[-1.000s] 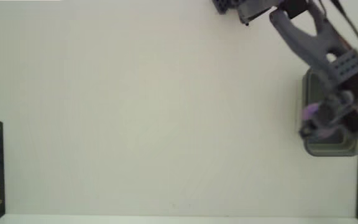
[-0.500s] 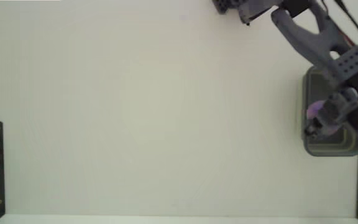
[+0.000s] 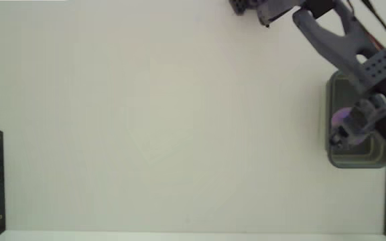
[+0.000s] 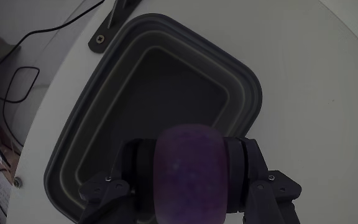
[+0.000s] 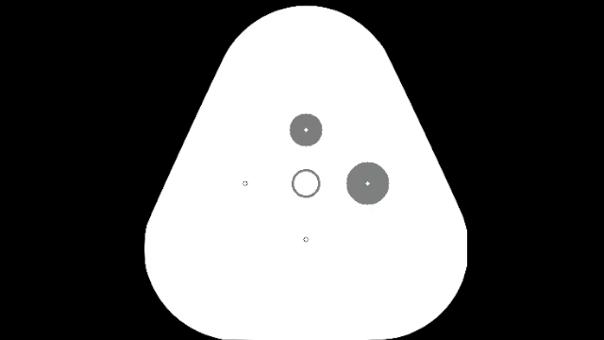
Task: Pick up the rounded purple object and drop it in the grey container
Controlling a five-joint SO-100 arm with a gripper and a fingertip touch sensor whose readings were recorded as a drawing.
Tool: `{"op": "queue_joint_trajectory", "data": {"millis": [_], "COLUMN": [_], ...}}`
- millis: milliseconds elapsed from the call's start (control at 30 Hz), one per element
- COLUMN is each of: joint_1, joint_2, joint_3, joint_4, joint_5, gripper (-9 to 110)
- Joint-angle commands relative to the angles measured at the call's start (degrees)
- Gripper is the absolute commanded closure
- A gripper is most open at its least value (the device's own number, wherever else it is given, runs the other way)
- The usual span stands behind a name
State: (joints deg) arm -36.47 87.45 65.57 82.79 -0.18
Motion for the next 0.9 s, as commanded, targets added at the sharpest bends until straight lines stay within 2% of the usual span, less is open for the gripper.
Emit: {"op": "queue_joint_trajectory", "data": {"millis": [0,433,467,867], "joint_1": [-0.9,-0.9,-0.9,-0.9], "joint_2": [5.6,5.6,5.6,5.6], "joint_3": [0.3,0.3,0.3,0.3], "joint_4": [-1.1,-1.1,-1.1,-1.1], "joint_5": [0.2,0.2,0.2,0.2], "gripper": [45,45,-9,-9]}}
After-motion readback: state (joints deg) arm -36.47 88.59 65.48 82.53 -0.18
